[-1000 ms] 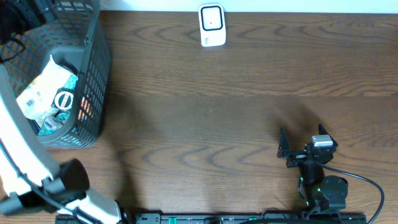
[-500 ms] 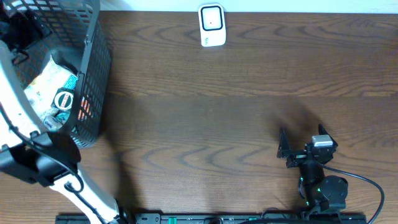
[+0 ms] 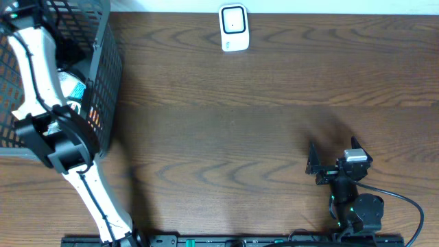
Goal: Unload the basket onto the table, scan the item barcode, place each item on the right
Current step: 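Reach the left gripper up and into the grey basket, then grasp the yellow-white snack bag in the basket with the left gripper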
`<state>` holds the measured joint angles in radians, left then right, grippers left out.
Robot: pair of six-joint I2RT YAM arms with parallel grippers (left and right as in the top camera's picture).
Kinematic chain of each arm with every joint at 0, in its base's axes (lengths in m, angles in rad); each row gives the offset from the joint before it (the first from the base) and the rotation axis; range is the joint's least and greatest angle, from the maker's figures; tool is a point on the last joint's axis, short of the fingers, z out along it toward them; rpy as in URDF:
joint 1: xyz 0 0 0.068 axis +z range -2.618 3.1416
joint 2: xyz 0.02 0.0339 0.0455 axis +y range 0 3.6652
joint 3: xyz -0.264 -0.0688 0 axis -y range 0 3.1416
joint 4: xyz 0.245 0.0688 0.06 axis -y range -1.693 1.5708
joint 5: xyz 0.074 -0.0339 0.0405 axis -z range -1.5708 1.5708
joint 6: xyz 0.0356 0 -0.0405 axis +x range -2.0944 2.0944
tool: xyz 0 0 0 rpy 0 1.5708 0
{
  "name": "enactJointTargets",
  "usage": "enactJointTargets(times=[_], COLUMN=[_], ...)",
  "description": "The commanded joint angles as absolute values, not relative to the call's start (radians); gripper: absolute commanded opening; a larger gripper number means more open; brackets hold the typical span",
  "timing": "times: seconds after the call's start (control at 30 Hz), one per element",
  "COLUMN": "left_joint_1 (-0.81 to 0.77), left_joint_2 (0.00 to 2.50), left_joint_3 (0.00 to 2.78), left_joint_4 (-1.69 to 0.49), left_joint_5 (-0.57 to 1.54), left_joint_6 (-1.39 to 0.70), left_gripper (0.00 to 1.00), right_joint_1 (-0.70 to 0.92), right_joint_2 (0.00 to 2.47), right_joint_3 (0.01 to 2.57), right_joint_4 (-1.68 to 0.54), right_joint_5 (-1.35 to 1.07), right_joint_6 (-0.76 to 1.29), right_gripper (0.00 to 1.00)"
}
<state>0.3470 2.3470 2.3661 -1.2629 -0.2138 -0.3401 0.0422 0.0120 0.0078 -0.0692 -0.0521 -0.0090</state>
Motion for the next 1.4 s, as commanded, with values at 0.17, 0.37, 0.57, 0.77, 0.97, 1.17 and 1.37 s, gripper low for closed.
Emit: enactJointTargets(times=[0.17, 0.37, 0.57, 0.77, 0.97, 1.17, 1.37], left_joint_1=[0.293, 0.296, 0.297, 0.298, 0.305, 0.337, 0.393], left_joint_2=[2.430, 2.461, 2.442, 2.363, 2.254, 2.135, 2.128], left_joint_3=[2.361, 2.360, 2.360, 2.360, 2.360, 2.360, 2.340], left_joint_4=[-1.251, -1.253, -1.268, -1.271, -1.267, -1.280, -1.320], left_joint_5=[-0.413, -0.462, -0.457, -0.440, -0.316, -0.156, -0.146], left_joint_6=[-0.418, -0.463, -0.466, -0.466, -0.466, -0.408, -0.395], left_gripper=[0.98, 0.98, 0.98, 0.98, 0.98, 0.97, 0.98], right_joint_1=[0.039, 0.039, 0.039, 0.039, 0.039, 0.039, 0.039], right_joint_2=[0.007, 0.007, 0.007, 0.007, 0.007, 0.007, 0.007], right_joint_3=[0.006, 0.006, 0.006, 0.006, 0.006, 0.006, 0.006], right_joint_4=[-0.072, -0.072, -0.072, -0.072, -0.072, -0.072, -0.072], right_joint_5=[-0.048, -0.048, -0.048, -0.048, -0.048, -0.048, -0.048], right_joint_6=[-0.016, -0.016, -0.016, -0.016, -0.016, -0.016, -0.016], right_gripper=[0.99, 0.99, 0.99, 0.99, 0.99, 0.99, 0.99])
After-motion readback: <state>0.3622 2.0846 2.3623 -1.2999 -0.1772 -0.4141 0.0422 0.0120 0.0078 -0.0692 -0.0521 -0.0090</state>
